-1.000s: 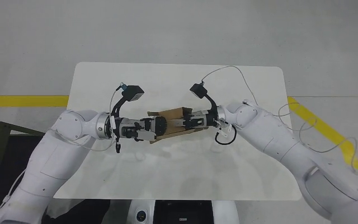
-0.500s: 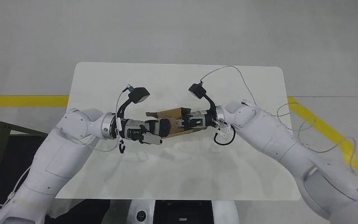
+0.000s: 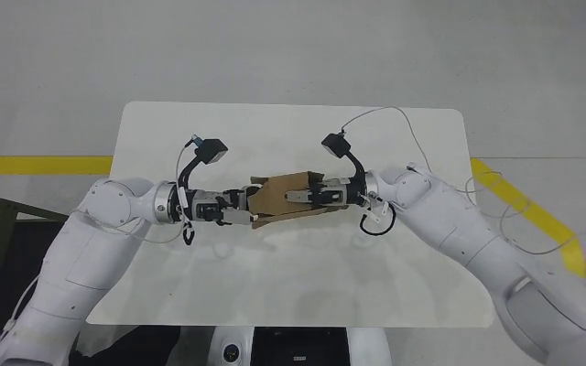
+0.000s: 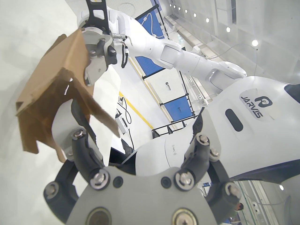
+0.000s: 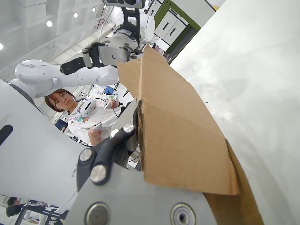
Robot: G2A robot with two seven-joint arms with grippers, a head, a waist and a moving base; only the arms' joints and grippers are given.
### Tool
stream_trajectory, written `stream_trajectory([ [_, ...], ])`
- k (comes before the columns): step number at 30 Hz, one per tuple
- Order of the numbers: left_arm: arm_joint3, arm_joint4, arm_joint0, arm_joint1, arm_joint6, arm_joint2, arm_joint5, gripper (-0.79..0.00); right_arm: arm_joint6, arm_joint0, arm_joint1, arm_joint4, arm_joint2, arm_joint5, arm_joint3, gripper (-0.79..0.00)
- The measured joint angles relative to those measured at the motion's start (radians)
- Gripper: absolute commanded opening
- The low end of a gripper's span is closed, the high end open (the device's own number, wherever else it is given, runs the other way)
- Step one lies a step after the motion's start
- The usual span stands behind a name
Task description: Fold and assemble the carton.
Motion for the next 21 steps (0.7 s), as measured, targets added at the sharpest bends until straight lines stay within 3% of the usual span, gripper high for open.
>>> stream_trajectory([
  [11,0.020,0.049,0.001,-0.004,0.038,-0.006,0.009,0.000,0.029,-0.050,0.038,0.002,0.041,0.029,-0.086,-0.785],
  [21,0.027,0.057,-0.030,-0.015,0.056,0.013,0.001,0.000,0.052,-0.084,0.038,0.001,0.055,0.052,-0.137,-0.785],
])
